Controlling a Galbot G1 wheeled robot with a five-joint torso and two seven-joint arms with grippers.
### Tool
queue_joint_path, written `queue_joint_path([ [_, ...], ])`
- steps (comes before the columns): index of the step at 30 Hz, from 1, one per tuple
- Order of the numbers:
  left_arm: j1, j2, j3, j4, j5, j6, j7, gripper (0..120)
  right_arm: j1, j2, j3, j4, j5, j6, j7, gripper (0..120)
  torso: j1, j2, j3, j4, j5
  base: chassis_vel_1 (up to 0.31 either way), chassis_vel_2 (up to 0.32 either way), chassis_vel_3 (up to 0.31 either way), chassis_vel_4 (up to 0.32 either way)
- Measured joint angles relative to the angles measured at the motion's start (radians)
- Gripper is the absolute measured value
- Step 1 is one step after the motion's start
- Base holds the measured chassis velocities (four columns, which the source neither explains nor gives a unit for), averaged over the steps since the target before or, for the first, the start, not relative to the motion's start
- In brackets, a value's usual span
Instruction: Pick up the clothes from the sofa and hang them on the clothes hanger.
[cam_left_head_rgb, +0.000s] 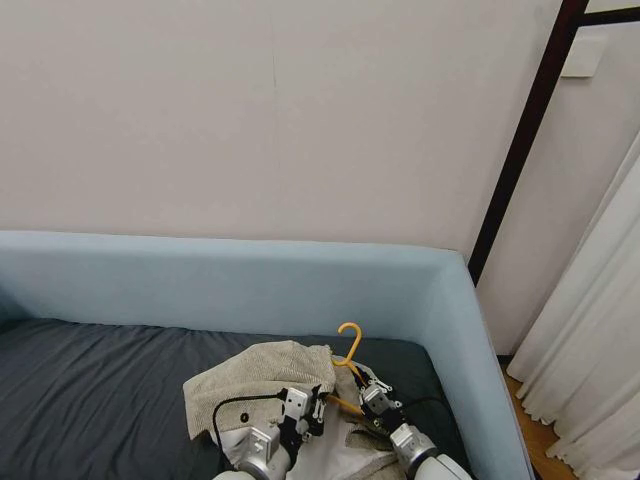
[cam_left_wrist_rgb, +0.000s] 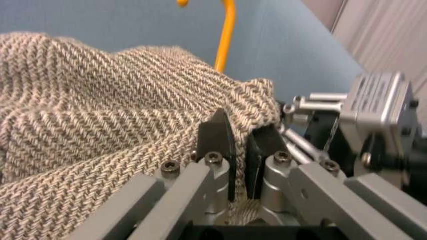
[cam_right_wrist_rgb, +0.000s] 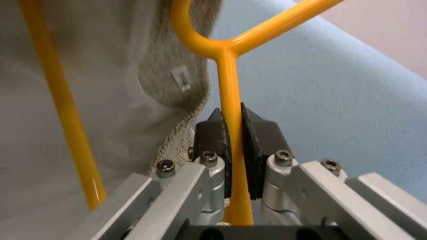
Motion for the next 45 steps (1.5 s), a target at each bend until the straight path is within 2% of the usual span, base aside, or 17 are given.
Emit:
queue_joint_path([
  [6, 0.012, 0.018, -0.017, -0.002, 0.000, -0.003, -0.002, 2, -0.006, -0.018, 0.018, 0.003, 0.002, 0.010, 0.001, 4, 0.000, 0.000, 0.000, -0.0002, 0.0000, 0.000, 0.000, 0.000, 0.000],
  [11, 0.122, 0.066, -0.106, -0.024, 0.006, -0.016, 0.001, 4, -0.003, -0.027, 0.030, 0.002, 0.008, 0.019, -0.001, 4, 0.000, 0.000, 0.000, 0.0006, -0.0002, 0.000, 0.000, 0.000, 0.000],
  [14, 0.176, 0.071, -0.155, -0.027, 0.021, -0.025, 0.013, 16, -0.001, -0.023, 0.028, 0.003, 0.005, 0.025, -0.003, 4, 0.000, 0.000, 0.000, 0.0003, -0.0001, 0.000, 0.000, 0.000, 0.000],
  [15, 0.176, 0.071, -0.155, -0.027, 0.021, -0.025, 0.013, 16, -0.001, -0.023, 0.028, 0.003, 0.005, 0.025, -0.003, 4, 0.000, 0.000, 0.000, 0.0003, -0.0001, 0.000, 0.000, 0.000, 0.000],
  [19, 0.234, 0.091, -0.218, -0.051, 0.085, -0.044, 0.033, 36, -0.010, -0.027, 0.033, 0.009, -0.017, 0.042, -0.010, 4, 0.000, 0.000, 0.000, -0.0001, -0.0002, 0.000, 0.000, 0.000, 0.000],
  [20, 0.234, 0.091, -0.218, -0.051, 0.085, -0.044, 0.033, 36, -0.010, -0.027, 0.033, 0.009, -0.017, 0.042, -0.010, 4, 0.000, 0.000, 0.000, -0.0001, -0.0002, 0.000, 0.000, 0.000, 0.000],
  [24, 0.288, 0.161, -0.277, -0.081, 0.128, -0.172, 0.145, 53, -0.016, -0.036, 0.046, 0.007, -0.038, 0.059, -0.015, 4, 0.000, 0.000, 0.000, 0.0001, -0.0003, 0.000, 0.000, 0.000, 0.000],
  [25, 0.288, 0.161, -0.277, -0.081, 0.128, -0.172, 0.145, 53, -0.016, -0.036, 0.046, 0.007, -0.038, 0.059, -0.015, 4, 0.000, 0.000, 0.000, 0.0001, -0.0003, 0.000, 0.000, 0.000, 0.000],
  [28, 0.291, 0.222, -0.332, -0.091, 0.113, -0.258, 0.233, 65, -0.022, -0.036, 0.057, 0.006, -0.057, 0.073, -0.016, 4, 0.000, 0.000, 0.000, 0.0002, -0.0002, 0.000, 0.000, 0.000, 0.000],
  [30, 0.239, 0.284, -0.350, -0.079, 0.050, -0.302, 0.306, 77, -0.028, -0.038, 0.062, 0.010, -0.075, 0.085, -0.016, 4, 0.000, 0.000, 0.000, 0.0002, 0.0000, 0.000, 0.000, 0.000, 0.000],
  [31, 0.239, 0.284, -0.350, -0.079, 0.050, -0.302, 0.306, 77, -0.028, -0.038, 0.062, 0.010, -0.075, 0.085, -0.016, 4, 0.000, 0.000, 0.000, 0.0002, 0.0000, 0.000, 0.000, 0.000, 0.000],
  [35, 0.055, 0.373, -0.301, 0.018, -0.020, -0.362, 0.422, 91, -0.031, -0.039, 0.062, 0.014, -0.105, 0.103, -0.020, 4, 0.000, 0.000, 0.000, -0.0003, -0.0003, 0.000, 0.000, 0.000, 0.000],
  [38, -0.023, 0.397, -0.269, 0.074, -0.036, -0.382, 0.458, 98, -0.024, -0.038, 0.053, 0.014, -0.120, 0.109, -0.022, 4, 0.000, 0.000, 0.000, -0.0006, -0.0002, 0.000, 0.000, 0.000, 0.000],
  [40, -0.080, 0.408, -0.232, 0.113, -0.051, -0.394, 0.487, 100, -0.019, -0.035, 0.049, 0.013, -0.131, 0.114, -0.024, 4, 0.000, 0.000, 0.000, 0.0002, -0.0002, 0.000, 0.000, 0.000, 0.000],
  [41, -0.169, 0.417, -0.167, 0.171, -0.081, -0.407, 0.537, 100, -0.016, -0.032, 0.047, 0.013, -0.141, 0.118, -0.024, 4, 0.000, 0.000, 0.000, 0.0004, -0.0003, 0.000, 0.000, 0.000, 0.000],
  [42, -0.169, 0.417, -0.167, 0.171, -0.081, -0.407, 0.537, 100, -0.016, -0.032, 0.047, 0.013, -0.141, 0.118, -0.024, 4, 0.000, 0.000, 0.000, 0.0004, -0.0003, 0.000, 0.000, 0.000, 0.000],
  [45, -0.382, 0.407, 0.024, 0.322, -0.127, -0.472, 0.775, 100, -0.012, -0.032, 0.047, 0.013, -0.152, 0.122, -0.025, 4, 0.000, 0.000, 0.000, -0.0002, -0.0003, 0.000, 0.000, 0.000, 0.000],
])
